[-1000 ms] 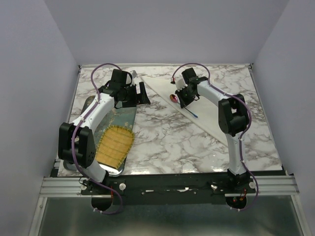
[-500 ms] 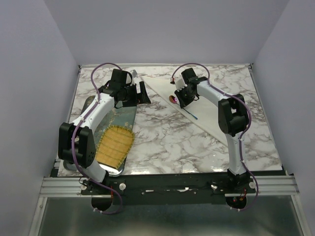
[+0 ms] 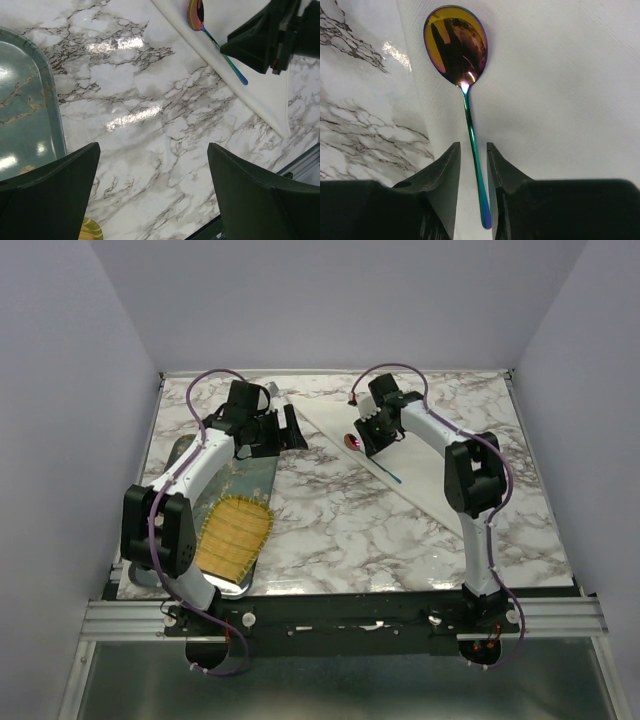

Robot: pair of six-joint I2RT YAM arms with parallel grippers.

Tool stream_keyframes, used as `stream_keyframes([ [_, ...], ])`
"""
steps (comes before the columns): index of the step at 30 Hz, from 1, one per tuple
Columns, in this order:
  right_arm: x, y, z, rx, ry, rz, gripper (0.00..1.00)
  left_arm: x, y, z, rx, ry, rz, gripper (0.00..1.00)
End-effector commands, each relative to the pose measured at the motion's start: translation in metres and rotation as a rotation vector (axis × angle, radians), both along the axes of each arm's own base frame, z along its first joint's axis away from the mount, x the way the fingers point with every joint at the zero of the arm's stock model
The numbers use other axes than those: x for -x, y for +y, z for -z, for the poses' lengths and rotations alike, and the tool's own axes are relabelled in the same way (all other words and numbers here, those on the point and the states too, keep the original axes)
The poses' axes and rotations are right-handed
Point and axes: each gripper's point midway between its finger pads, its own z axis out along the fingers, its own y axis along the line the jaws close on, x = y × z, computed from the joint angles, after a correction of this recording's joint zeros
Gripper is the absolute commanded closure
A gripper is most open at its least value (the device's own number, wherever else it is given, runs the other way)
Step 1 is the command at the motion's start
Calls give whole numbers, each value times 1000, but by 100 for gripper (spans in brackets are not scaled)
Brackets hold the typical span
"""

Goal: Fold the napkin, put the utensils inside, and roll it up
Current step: Place the utensil onto the napkin

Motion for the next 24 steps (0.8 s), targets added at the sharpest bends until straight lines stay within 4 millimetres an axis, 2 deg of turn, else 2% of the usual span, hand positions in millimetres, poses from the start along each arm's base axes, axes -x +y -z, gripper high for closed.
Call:
stream_keyframes([
  [1, -1, -4, -75, -28, -86, 159, 64, -33, -9, 8, 62, 19, -115, 4],
  [2, 3, -7, -80, -36, -81, 206, 63, -42, -11, 8, 83, 13, -135, 8],
  [3, 8, -9, -99, -57, -111, 232, 62, -57, -15, 14, 97, -5, -152, 11],
  [4, 12, -11, -104, -65, -113, 258, 62, -73, -12, 10, 100, -18, -226, 13],
  [5, 24, -16, -97, -63, -81, 310, 61, -84, -9, 13, 95, -25, -262, 19],
  [6, 31, -18, -113, -86, -103, 327, 61, -100, -8, 26, 85, -36, -293, 22],
  [7, 36, -19, -118, -108, -116, 343, 62, -115, -8, 19, 88, -71, -315, 24],
  [8, 52, -21, -106, -120, -76, 356, 61, -128, -4, 20, 71, -90, -353, 27],
  [9, 61, -21, -106, -146, -76, 356, 61, -142, -4, 34, 54, -98, -363, 29],
  [10, 62, -17, -137, -233, -166, 352, 61, -157, -5, 27, 54, -132, -379, 31],
  [11, 69, -13, -143, -285, -166, 354, 61, -166, 1, 32, 42, -131, -411, 40],
  [12, 84, -15, -134, -302, -151, 346, 61, -176, 1, 47, 51, -117, -430, 42],
  [13, 85, -11, -158, -372, -217, 328, 61, -185, 2, 46, 62, -139, -444, 42],
  [14, 92, -9, -163, -408, -223, 317, 60, -192, 2, 47, 65, -163, -455, 42],
  [15, 98, -11, -158, -414, -218, 319, 60, -202, 9, 53, 57, -180, -491, 42],
  [16, 99, -11, -162, -430, -233, 319, 60, -211, 11, 46, 66, -198, -505, 42],
  [17, 103, -12, -169, -444, -249, 312, 60, -217, 13, 45, 69, -207, -515, 42],
  [18, 105, -12, -169, -447, -251, 310, 60, -222, 16, 54, 58, -208, -530, 43],
  [20, 110, -14, -168, -446, -258, 305, 60, -232, 15, 54, 64, -215, -533, 43],
  [21, 110, -15, -166, -443, -259, 306, 60, -236, 21, 70, 41, -201, -561, 42],
  [22, 112, -17, -162, -435, -254, 309, 60, -240, 24, 71, 63, -190, -580, 42],
  [24, 114, -20, -161, -428, -264, 310, 60, -245, 24, 87, 101, -165, -595, 44],
])
